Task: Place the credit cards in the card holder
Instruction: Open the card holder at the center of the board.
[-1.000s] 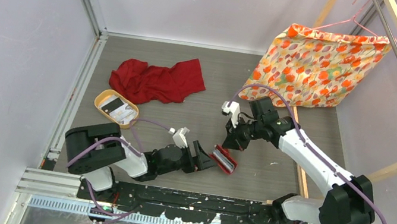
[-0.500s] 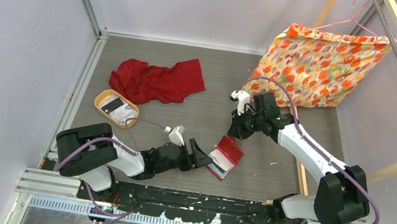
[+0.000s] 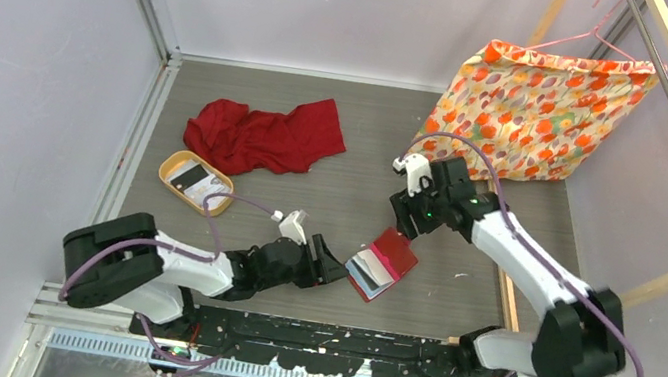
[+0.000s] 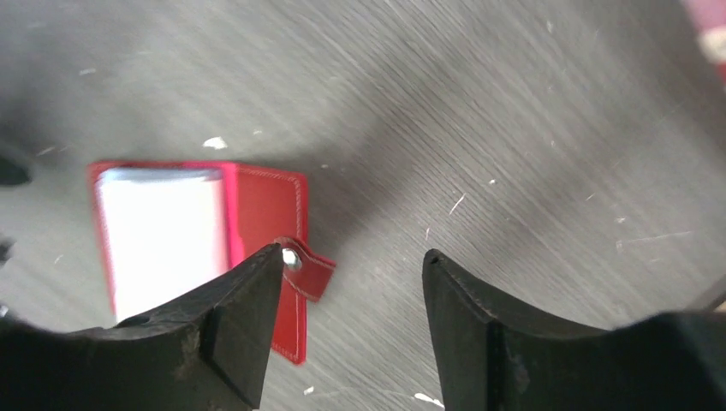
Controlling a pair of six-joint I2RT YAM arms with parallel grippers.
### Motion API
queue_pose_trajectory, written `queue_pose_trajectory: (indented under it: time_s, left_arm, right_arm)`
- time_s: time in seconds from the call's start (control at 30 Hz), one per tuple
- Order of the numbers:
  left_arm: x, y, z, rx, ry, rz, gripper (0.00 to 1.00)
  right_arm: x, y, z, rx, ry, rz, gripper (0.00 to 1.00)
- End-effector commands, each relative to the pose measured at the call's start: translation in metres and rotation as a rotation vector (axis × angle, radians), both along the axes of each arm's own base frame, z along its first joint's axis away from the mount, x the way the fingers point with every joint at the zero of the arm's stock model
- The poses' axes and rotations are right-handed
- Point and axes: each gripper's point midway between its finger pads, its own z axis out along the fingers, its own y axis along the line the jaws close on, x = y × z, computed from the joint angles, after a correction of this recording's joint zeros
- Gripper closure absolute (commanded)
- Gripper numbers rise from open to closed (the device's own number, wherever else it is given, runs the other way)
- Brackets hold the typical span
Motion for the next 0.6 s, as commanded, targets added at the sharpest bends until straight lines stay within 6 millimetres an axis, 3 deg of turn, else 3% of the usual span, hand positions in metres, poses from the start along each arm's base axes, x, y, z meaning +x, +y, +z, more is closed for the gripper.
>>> queue_pose_trajectory:
  time_s: [0.0,0.1,0.17,0.23,0.3,0.37,0.43,0.47,0.57]
  left_arm:
    - [0.003,0.012,0.002,0.106,-0.014,0.008,0.42]
    - [0.003,0.012,0.005,0.107,-0.013,0.005,0.43]
    - [0.003,0.009,0.006,0.105,-0.007,-0.001,0.43]
    - [0.002,0.004,0.003,0.107,0.005,-0.012,0.44]
    - [0.003,-0.004,0.001,0.098,0.014,-0.022,0.45]
    - [0.003,-0.01,-0.003,0.09,0.028,-0.03,0.46]
    - [0.002,-0.014,-0.007,0.081,0.043,-0.037,0.47]
    - [0.002,-0.016,-0.009,0.077,0.048,-0.038,0.46]
    - [0.0,-0.016,-0.014,0.068,0.065,-0.038,0.43]
  right_arm:
    - [-0.031,0.024,0.069,0.155,-0.155,0.314,0.31]
    - [-0.076,0.045,0.076,0.288,-0.078,0.535,0.29]
    - [-0.084,0.051,0.076,0.318,-0.046,0.566,0.3]
    - [-0.093,0.058,0.07,0.316,-0.008,0.603,0.38]
    - [-0.106,0.066,0.052,0.288,0.08,0.655,0.56]
    - [-0.102,0.068,0.026,0.183,0.154,0.625,0.79]
    - [-0.078,0.06,0.0,0.045,0.193,0.514,0.94]
    - [-0.065,0.054,-0.01,-0.02,0.2,0.449,0.98]
    - [-0.04,0.028,-0.039,-0.191,0.203,0.292,0.99]
